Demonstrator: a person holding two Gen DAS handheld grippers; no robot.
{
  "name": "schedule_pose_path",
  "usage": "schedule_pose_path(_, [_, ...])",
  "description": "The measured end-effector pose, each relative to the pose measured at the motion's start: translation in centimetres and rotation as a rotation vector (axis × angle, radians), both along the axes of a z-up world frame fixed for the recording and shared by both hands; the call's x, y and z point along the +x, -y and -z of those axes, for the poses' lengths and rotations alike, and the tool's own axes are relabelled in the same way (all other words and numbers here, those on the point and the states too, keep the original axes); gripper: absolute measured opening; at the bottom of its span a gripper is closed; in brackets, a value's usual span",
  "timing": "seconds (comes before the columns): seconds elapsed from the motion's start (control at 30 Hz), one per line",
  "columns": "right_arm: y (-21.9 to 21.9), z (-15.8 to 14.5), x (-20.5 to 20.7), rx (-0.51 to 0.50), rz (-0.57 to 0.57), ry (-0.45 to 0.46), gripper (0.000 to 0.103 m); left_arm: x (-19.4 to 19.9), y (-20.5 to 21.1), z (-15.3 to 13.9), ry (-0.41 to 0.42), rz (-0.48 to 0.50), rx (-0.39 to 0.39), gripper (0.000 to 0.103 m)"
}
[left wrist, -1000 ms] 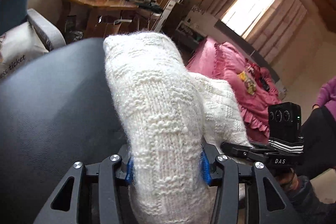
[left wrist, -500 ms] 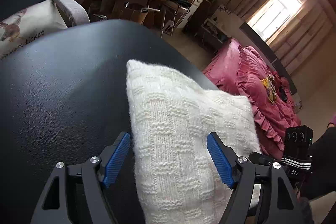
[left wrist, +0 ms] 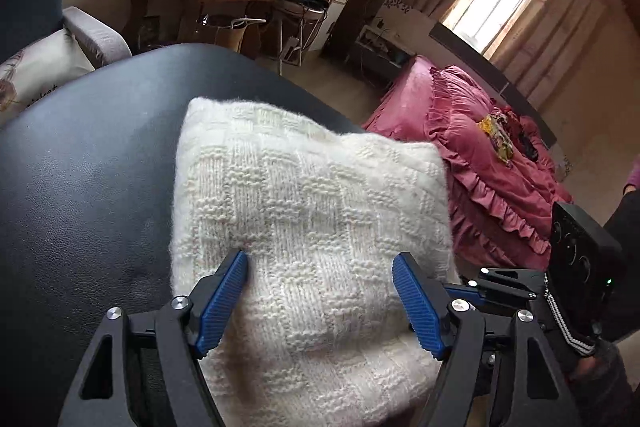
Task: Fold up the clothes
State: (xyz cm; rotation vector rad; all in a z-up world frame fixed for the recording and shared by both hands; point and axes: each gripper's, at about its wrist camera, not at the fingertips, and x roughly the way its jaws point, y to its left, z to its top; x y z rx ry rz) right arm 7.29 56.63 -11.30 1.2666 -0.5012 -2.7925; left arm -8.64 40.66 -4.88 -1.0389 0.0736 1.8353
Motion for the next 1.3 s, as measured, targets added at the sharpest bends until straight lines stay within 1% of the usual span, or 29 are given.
schedule_pose_path(0.03, [-0.6,0.6,0.5,-0.036,0.019,-0.009,0.023,0.2,-0.1,0.0,-0.01,-0.007,-0.01,0.075])
schedule_pose_path(0.07, [-0.9,0.8,0.8,-0.055,0.032,-0.017,0.023,0.5,-0.3,0.0,-0.019,-0.014,-0.02,0.076])
schedule_pose_path(0.13, [-0.8,0.8,1.2,-0.061,0.049,-0.033,0.023,1.0,-0.5,0.0,-0.039,-0.029,-0.041,0.076])
schedule_pose_path(0.23, [-0.3,0.2,1.6,-0.072,0.081,-0.046,0.025,1.7,-0.9,0.0,-0.068,-0.05,-0.071,0.076])
schedule_pose_path(0.27, [-0.2,-0.4,1.8,-0.081,0.102,-0.054,0.028,2.0,-1.1,0.0,-0.077,-0.057,-0.082,0.076])
schedule_pose_path(0.33, [0.2,-2.1,2.3,-0.091,0.15,-0.091,0.032,2.4,-0.3,-1.3,-0.132,-0.111,-0.094,0.077])
schedule_pose_path(0.4, [0.9,-4.0,2.6,-0.063,0.2,-0.136,0.037,3.0,1.1,-2.9,-0.184,-0.167,-0.086,0.083])
schedule_pose_path(0.47, [1.9,-5.7,2.4,-0.006,0.244,-0.16,0.038,3.7,2.5,-4.5,-0.234,-0.223,-0.076,0.093])
schedule_pose_path(0.5, [2.5,-6.4,2.3,0.016,0.262,-0.169,0.038,4.1,3.1,-5.2,-0.26,-0.25,-0.078,0.096])
schedule_pose_path(0.53, [3.0,-7.0,2.2,0.031,0.279,-0.178,0.038,4.6,3.7,-5.7,-0.285,-0.268,-0.085,0.101])
schedule_pose_path(0.67, [4.8,-8.4,1.6,0.07,0.334,-0.18,0.039,6.0,5.6,-7.3,-0.363,-0.318,-0.109,0.103])
schedule_pose_path(0.77, [6.3,-9.2,1.1,0.135,0.374,-0.164,0.039,6.6,6.9,-7.8,-0.367,-0.347,-0.117,0.103])
schedule_pose_path(0.93, [8.1,-10.7,1.0,0.226,0.438,-0.176,0.039,7.7,8.6,-8.6,-0.381,-0.383,-0.13,0.103])
schedule_pose_path(1.0, [8.8,-11.2,0.9,0.288,0.465,-0.173,0.039,8.2,9.1,-9.0,-0.394,-0.384,-0.123,0.103])
schedule_pose_path(1.07, [9.5,-11.6,0.8,0.329,0.461,-0.173,0.039,8.7,9.4,-9.4,-0.402,-0.387,-0.111,0.103])
schedule_pose_path(1.17, [9.6,-11.9,0.7,0.315,0.427,-0.184,0.039,9.3,9.3,-9.8,-0.413,-0.396,-0.133,0.102])
schedule_pose_path(1.3, [9.1,-12.1,0.7,0.297,0.431,-0.185,0.039,9.9,9.4,-10.1,-0.433,-0.4,-0.14,0.102])
